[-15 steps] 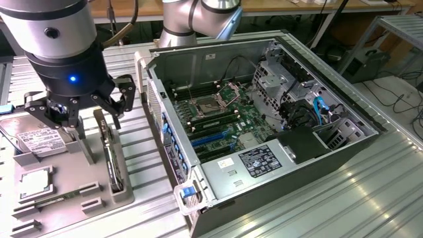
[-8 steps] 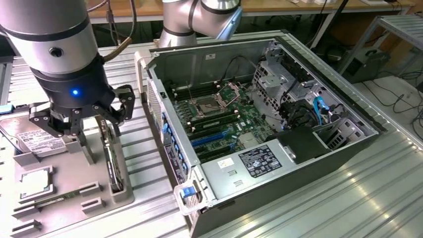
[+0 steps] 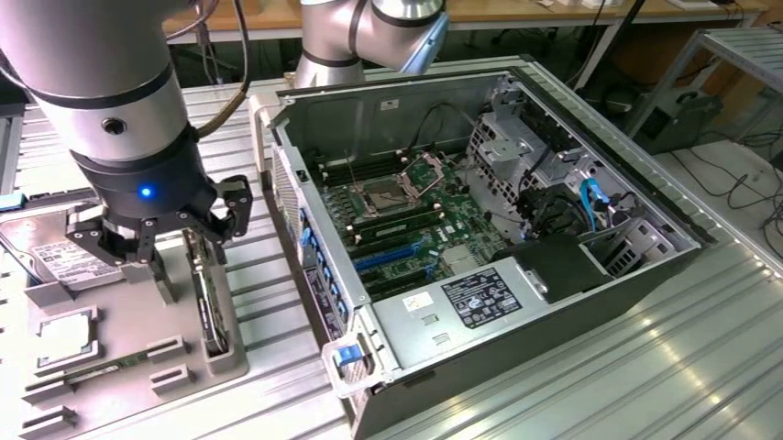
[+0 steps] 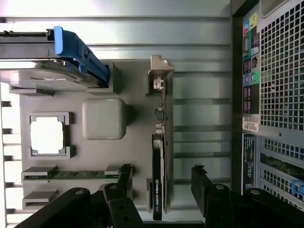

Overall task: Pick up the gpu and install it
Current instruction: 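Pick up the gpu and move the gpu toward the slot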

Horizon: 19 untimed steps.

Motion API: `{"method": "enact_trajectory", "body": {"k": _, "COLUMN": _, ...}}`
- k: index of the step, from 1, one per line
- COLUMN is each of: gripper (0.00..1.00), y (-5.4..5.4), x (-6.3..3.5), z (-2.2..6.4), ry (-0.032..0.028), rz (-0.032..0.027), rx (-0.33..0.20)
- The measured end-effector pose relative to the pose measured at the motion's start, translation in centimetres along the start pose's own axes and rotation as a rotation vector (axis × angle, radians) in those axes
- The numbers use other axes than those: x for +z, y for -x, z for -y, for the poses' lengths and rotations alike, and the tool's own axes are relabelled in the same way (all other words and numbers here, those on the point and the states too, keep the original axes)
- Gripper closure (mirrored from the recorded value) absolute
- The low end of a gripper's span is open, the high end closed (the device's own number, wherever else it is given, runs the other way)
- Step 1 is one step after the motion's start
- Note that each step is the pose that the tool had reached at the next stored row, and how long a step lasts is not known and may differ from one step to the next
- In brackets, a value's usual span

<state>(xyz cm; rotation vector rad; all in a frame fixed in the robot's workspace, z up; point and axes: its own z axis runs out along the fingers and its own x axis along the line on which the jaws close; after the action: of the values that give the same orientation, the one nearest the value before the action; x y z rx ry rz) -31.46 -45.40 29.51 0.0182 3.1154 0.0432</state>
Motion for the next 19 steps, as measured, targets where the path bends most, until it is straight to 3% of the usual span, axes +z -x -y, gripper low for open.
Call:
{"method": "enact_trajectory", "body": {"k": 1, "gripper": 0.38, "y": 0.0, "x": 0.56, "z": 0.02, "ry": -0.0030, "rz": 0.0000, "rx": 0.000}}
{"method": "enact_trajectory", "body": {"k": 4, "gripper": 0.38, "y": -0.3, "x": 1.49, "z": -0.24, "ry": -0.0032, "rz": 0.0001, "rx": 0.001}}
{"method": "enact_trajectory", "body": {"k": 9, "gripper": 0.38, "y": -0.5, "x": 4.04, "z": -0.31, "ry": -0.0045, "rz": 0.0000, "rx": 0.002}}
{"method": "enact_trajectory", "body": {"k": 14, "gripper": 0.38, "y": -0.3, "x": 4.98, "z": -0.28, "ry": -0.0049, "rz": 0.0004, "rx": 0.007}}
{"method": "enact_trajectory", "body": {"k": 16, "gripper": 0.38, "y": -0.3, "x": 5.52, "z": -0.27, "ry": -0.0107, "rz": 0.0010, "rx": 0.017}}
{"method": "enact_trajectory", "body": {"k": 19, "gripper": 0.38, "y": -0.2, "x": 6.32, "z": -0.29, "ry": -0.0111, "rz": 0.0012, "rx": 0.023}}
